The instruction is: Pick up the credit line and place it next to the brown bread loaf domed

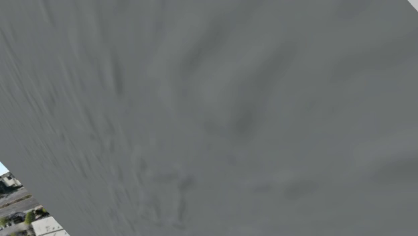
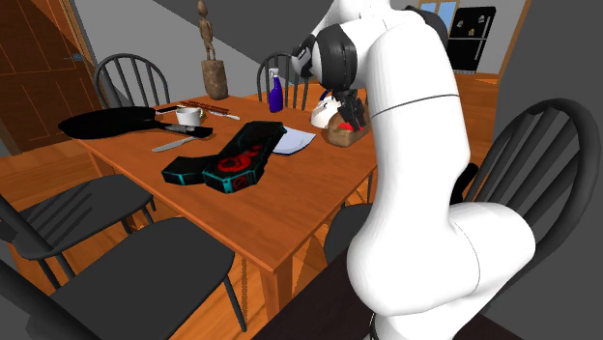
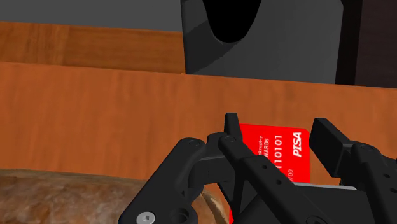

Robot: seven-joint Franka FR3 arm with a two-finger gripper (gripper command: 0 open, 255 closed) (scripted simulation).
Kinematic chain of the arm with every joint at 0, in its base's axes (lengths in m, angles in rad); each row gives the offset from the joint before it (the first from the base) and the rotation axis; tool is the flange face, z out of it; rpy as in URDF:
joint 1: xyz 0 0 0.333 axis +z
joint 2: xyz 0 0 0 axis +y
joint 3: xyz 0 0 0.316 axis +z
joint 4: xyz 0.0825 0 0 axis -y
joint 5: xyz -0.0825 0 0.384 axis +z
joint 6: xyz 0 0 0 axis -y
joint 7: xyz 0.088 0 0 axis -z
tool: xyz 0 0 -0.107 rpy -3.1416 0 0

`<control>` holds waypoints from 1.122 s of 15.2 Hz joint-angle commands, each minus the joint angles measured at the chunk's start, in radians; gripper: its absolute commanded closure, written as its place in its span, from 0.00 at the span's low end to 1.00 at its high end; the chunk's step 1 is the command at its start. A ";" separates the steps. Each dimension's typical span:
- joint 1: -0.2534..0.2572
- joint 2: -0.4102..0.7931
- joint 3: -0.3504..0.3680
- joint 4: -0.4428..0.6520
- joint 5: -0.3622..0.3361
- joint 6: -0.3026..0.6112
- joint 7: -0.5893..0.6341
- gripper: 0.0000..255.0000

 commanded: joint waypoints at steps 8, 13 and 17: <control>-0.001 0.015 0.006 -0.095 0.005 0.103 0.037 1.00; -0.003 0.032 0.010 -0.133 0.008 0.155 0.056 1.00; -0.009 0.049 0.017 -0.159 0.009 0.195 0.070 1.00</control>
